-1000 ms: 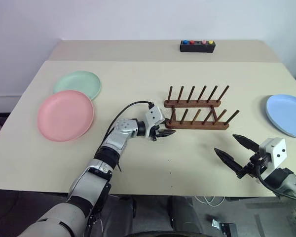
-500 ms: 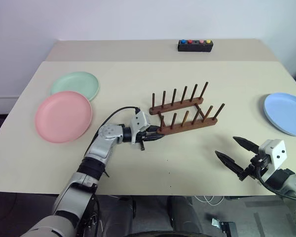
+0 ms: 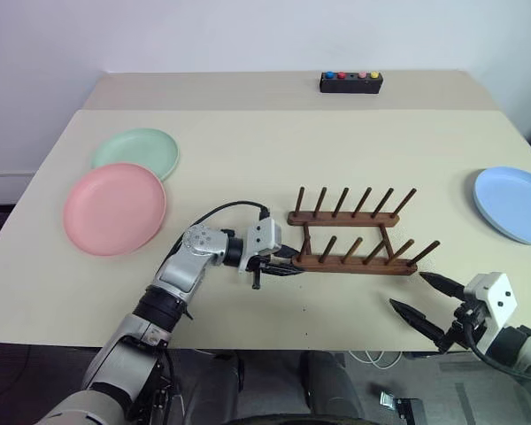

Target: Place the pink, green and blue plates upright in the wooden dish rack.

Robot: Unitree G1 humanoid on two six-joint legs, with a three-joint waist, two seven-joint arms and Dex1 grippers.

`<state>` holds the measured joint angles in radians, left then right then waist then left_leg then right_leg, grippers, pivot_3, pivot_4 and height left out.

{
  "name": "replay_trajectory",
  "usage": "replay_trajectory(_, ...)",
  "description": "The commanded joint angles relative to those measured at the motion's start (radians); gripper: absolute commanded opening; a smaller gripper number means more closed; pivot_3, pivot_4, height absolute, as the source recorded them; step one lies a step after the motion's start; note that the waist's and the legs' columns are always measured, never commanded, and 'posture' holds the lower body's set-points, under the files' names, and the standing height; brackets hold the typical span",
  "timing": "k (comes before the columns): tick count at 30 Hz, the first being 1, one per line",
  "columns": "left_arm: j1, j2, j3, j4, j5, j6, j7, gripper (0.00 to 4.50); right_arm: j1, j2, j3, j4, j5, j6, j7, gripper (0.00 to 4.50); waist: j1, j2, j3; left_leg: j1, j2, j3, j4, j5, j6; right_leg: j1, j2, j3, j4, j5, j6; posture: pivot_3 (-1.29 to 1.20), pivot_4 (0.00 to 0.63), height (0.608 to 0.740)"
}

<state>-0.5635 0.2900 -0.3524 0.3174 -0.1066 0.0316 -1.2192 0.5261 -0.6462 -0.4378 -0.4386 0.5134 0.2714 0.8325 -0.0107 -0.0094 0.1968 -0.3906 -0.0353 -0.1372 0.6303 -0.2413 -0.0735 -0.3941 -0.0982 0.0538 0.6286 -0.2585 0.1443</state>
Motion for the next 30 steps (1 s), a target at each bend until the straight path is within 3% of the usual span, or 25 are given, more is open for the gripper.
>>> replay_trajectory(1,-0.038,-0.011,-0.005,0.031,0.012,-0.052,0.0,0.78,0.024,0.012,-0.021,-0.045,-0.004,-0.013,-0.01,4.5,0.0,0.0,0.0,0.0,0.0,0.0,0.0,0.0,0.0,0.0,0.0,0.0,0.0,0.0,0.0,0.0,0.15,0.74)
replay_trajectory(9,-0.041,-0.016,-0.006,0.049,0.012,-0.061,0.003,0.78,0.017,0.01,-0.017,-0.037,-0.006,-0.015,-0.02,4.5,0.0,0.0,0.0,0.0,0.0,0.0,0.0,0.0,0.0,0.0,0.0,0.0,0.0,0.0,0.0,0.0,0.15,0.74)
replay_trajectory(16,-0.035,-0.011,0.027,0.048,0.006,-0.055,0.053,4.13,0.003,0.001,-0.022,-0.025,-0.007,-0.008,-0.014,4.5,0.0,0.0,0.0,0.0,0.0,0.0,0.0,0.0,0.0,0.0,0.0,0.0,0.0,0.001,0.002,0.0,0.15,0.74)
replay_trajectory(19,-0.025,-0.002,0.048,0.032,-0.008,-0.032,0.074,4.13,0.002,-0.001,-0.025,-0.023,-0.005,-0.003,-0.012,4.5,0.0,0.0,0.0,0.0,0.0,0.0,0.0,0.0,0.0,0.0,0.0,0.0,0.0,0.001,0.002,0.0,0.15,0.74)
replay_trajectory(21,0.001,0.016,0.063,0.003,-0.016,-0.002,0.086,4.18,0.001,-0.002,-0.027,-0.017,-0.007,0.004,-0.014,3.94,-0.001,0.0,0.0,0.0,0.0,0.0,0.0,0.0,0.0,0.0,0.0,0.0,0.0,0.001,0.002,0.0,0.15,0.74)
replay_trajectory(23,0.03,0.033,0.077,-0.04,-0.03,0.03,0.093,3.66,0.004,-0.004,-0.027,-0.015,-0.007,0.007,-0.009,3.23,-0.003,0.0,0.0,0.0,0.0,0.0,0.0,0.0,0.0,0.0,0.0,0.0,0.0,0.001,0.002,0.0,0.15,0.74)
replay_trajectory(24,0.053,0.046,0.087,-0.077,-0.044,0.05,0.091,3.33,0.003,-0.005,-0.026,-0.014,-0.009,0.007,-0.009,2.67,-0.002,0.0,0.0,0.0,0.0,0.0,0.0,0.0,0.0,0.0,0.0,0.0,0.0,0.001,0.002,0.0,0.15,0.74)
replay_trajectory(29,0.133,0.106,0.089,-0.209,-0.078,0.129,0.073,0.76,-0.004,-0.014,-0.017,-0.002,-0.022,0.014,-0.004,0.04,0.001,0.0,0.0,0.0,0.0,0.0,0.0,0.0,0.0,0.0,0.0,0.0,0.0,0.0,0.0,0.0,0.15,0.74)
replay_trajectory(30,0.142,0.113,0.086,-0.232,-0.09,0.148,0.064,0.24,-0.008,-0.015,-0.015,0.0,-0.025,0.014,-0.003,0.0,0.002,0.0,0.0,0.0,0.0,0.0,0.0,0.0,0.0,0.0,0.0,0.0,0.0,0.0,-0.001,0.0,0.15,0.74)
